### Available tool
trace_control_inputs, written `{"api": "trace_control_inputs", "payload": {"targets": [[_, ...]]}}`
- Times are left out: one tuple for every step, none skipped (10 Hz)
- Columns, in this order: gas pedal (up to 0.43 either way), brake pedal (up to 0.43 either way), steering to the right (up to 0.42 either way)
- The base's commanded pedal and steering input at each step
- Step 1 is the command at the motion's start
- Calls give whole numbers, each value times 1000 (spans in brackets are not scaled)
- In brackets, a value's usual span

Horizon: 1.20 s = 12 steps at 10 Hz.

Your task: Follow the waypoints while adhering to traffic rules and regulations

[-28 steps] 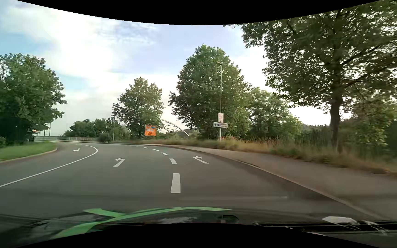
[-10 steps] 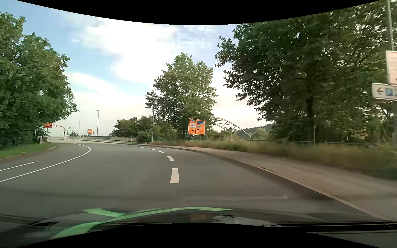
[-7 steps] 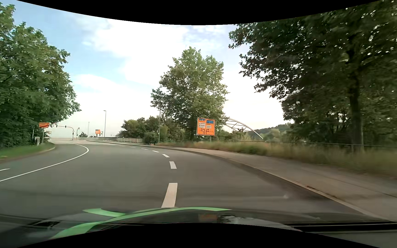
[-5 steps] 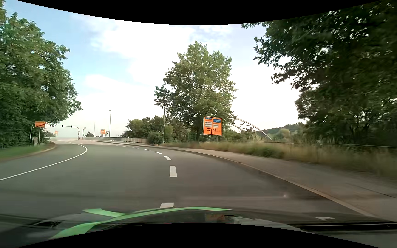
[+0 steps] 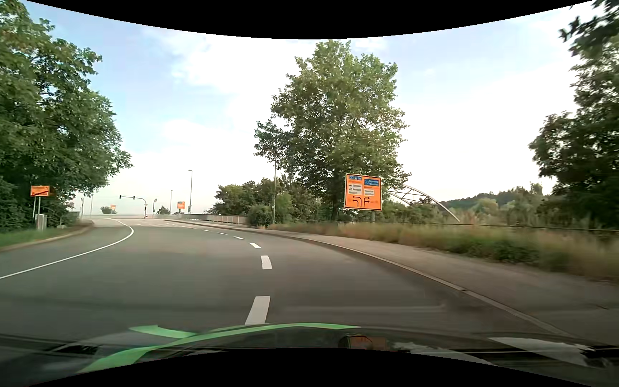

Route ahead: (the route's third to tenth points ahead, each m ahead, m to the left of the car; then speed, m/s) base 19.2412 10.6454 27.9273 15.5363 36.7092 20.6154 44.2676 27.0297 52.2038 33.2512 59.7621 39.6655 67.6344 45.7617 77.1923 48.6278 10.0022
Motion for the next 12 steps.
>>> {"api": "trace_control_inputs", "payload": {"targets": [[240,0,-88],[240,0,-91],[240,0,-94],[209,0,-96],[209,0,-97],[209,0,-98],[209,0,-98],[209,0,-98],[209,0,-98],[209,0,-97],[209,0,-97],[209,0,-95]]}}
